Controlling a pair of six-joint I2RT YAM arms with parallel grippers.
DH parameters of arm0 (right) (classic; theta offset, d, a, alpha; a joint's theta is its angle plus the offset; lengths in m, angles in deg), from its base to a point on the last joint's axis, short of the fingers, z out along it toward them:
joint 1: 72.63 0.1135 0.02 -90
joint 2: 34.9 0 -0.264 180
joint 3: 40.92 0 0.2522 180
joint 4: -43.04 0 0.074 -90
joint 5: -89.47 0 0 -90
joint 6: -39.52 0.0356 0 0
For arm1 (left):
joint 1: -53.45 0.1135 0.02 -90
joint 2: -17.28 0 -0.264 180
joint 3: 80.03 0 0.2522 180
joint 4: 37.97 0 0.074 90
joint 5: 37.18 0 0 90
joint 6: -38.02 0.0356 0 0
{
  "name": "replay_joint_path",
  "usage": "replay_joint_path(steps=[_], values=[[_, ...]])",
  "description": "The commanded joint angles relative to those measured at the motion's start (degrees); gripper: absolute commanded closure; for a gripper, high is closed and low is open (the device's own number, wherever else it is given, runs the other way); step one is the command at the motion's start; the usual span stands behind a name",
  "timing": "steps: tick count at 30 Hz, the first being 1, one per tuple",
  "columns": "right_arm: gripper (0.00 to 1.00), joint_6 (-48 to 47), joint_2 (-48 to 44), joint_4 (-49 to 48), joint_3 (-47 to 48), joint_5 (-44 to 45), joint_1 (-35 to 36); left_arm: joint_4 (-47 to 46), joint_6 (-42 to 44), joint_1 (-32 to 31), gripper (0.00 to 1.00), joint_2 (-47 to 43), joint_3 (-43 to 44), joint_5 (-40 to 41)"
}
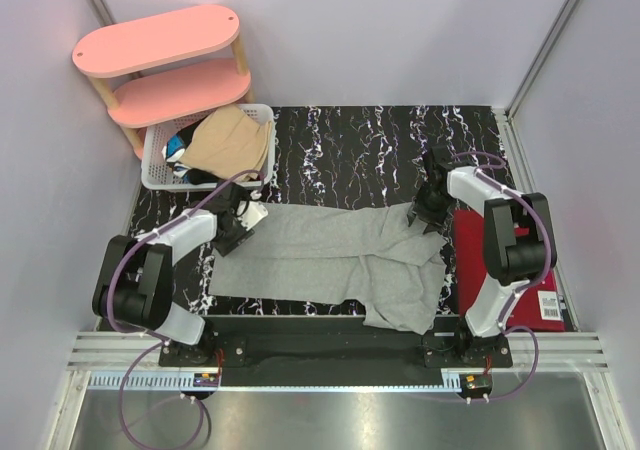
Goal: Fold and stack the t-shirts
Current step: Fold the flattened tshirt in 1/3 of the way
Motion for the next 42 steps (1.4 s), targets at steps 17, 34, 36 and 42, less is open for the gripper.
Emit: replay_joint_path(steps=[17,34,36,42], values=[[0.50,-2.27,7.67,-2.76,7.21,-6.25,0.37,-2.63,7.68,16.84,0.51,-11.31,-9.45,-1.07],[0.46,-0.51,-6.30,2.78,8.36,-6.95,2.92,20.32,-5.06,5.86,0.49,-8.43,20.43,-19.80],[0.46,-0.25,-6.74,2.87,8.54,-6.60,3.27,18.57,-4.89,5.50,0.50,-3.86,21.14,-19.62],[0.46,0.01,-0.16,2.17,11.26,-6.86,3.79,13.82,-3.13,5.50,0.54,6.08,22.64,-14.98]])
